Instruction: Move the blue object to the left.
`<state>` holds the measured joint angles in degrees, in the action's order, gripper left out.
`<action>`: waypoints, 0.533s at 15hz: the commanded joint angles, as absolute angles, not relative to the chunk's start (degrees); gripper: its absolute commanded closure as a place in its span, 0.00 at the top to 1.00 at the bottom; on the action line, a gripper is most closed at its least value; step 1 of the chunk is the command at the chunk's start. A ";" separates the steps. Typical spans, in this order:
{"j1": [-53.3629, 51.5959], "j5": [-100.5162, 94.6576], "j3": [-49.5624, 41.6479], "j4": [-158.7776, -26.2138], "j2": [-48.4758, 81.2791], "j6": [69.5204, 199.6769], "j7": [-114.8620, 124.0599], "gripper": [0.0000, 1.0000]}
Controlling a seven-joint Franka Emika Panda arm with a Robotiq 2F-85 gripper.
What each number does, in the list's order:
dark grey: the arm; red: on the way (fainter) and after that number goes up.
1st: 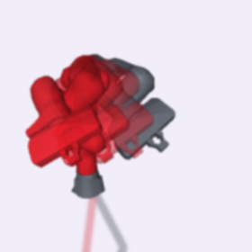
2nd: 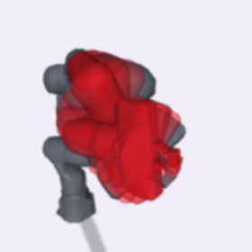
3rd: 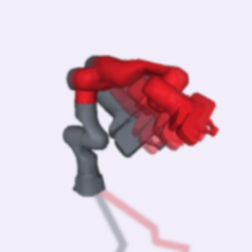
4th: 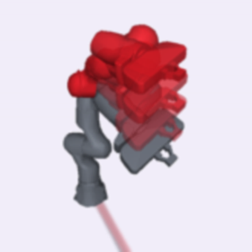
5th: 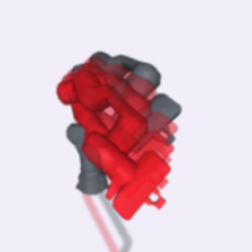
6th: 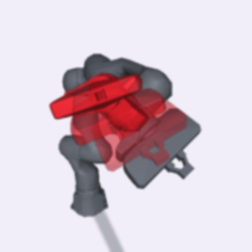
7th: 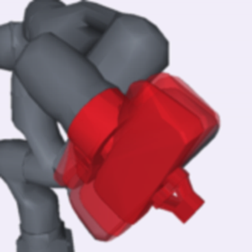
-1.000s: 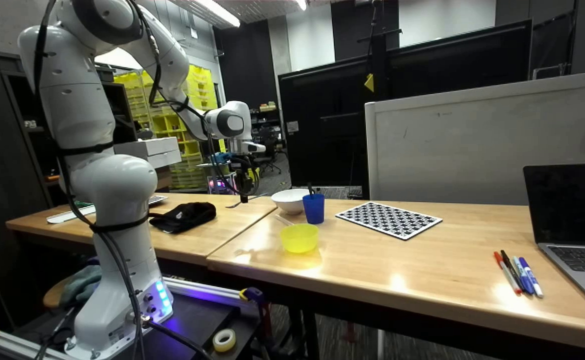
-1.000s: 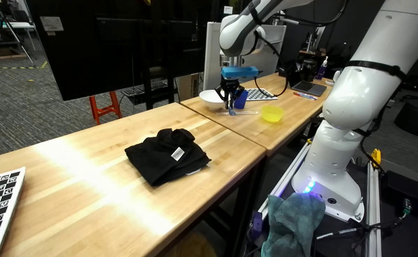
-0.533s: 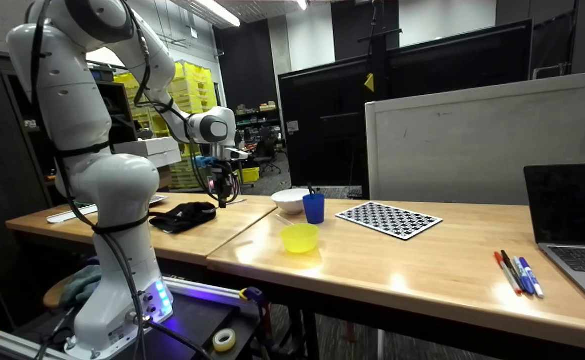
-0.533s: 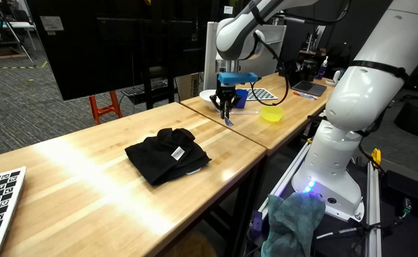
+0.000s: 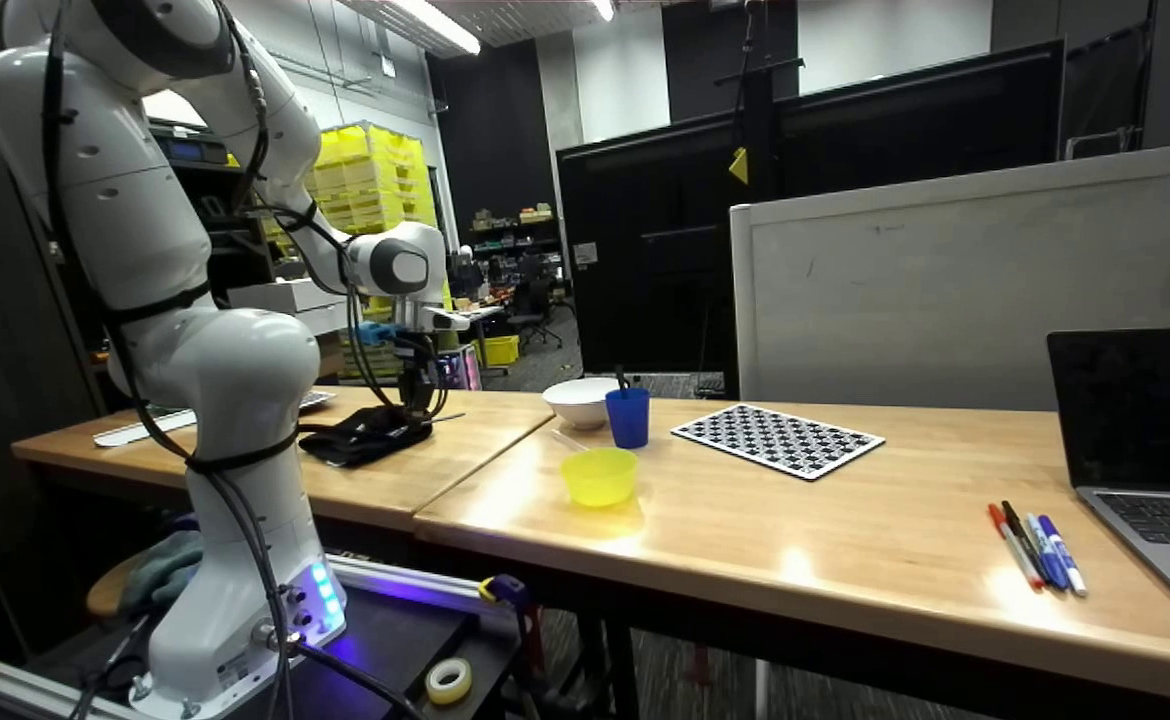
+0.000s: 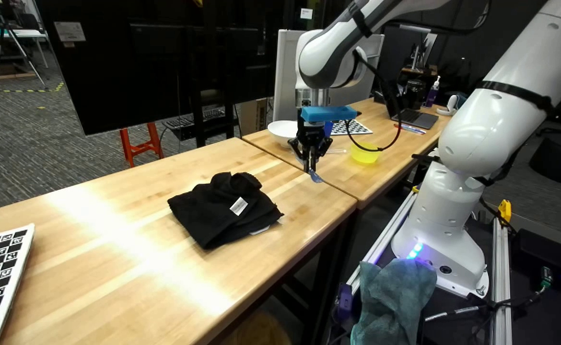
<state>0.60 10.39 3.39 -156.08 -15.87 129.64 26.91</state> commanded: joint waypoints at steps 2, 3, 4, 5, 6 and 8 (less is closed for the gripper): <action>-1.47 12.91 5.12 -158.27 -13.61 136.98 26.08 0.04; -2.02 13.49 5.22 -158.21 -12.28 138.60 25.39 0.04; -2.51 14.07 5.24 -158.17 -11.12 140.17 24.69 0.04; -2.91 14.56 5.25 -158.01 -9.98 141.40 24.20 0.04; -3.40 15.32 5.21 -157.75 -8.61 142.75 23.53 0.04; -4.08 16.44 5.14 -157.16 -6.09 144.90 22.11 0.04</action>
<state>-2.99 13.82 5.04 -158.10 -9.77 141.74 24.80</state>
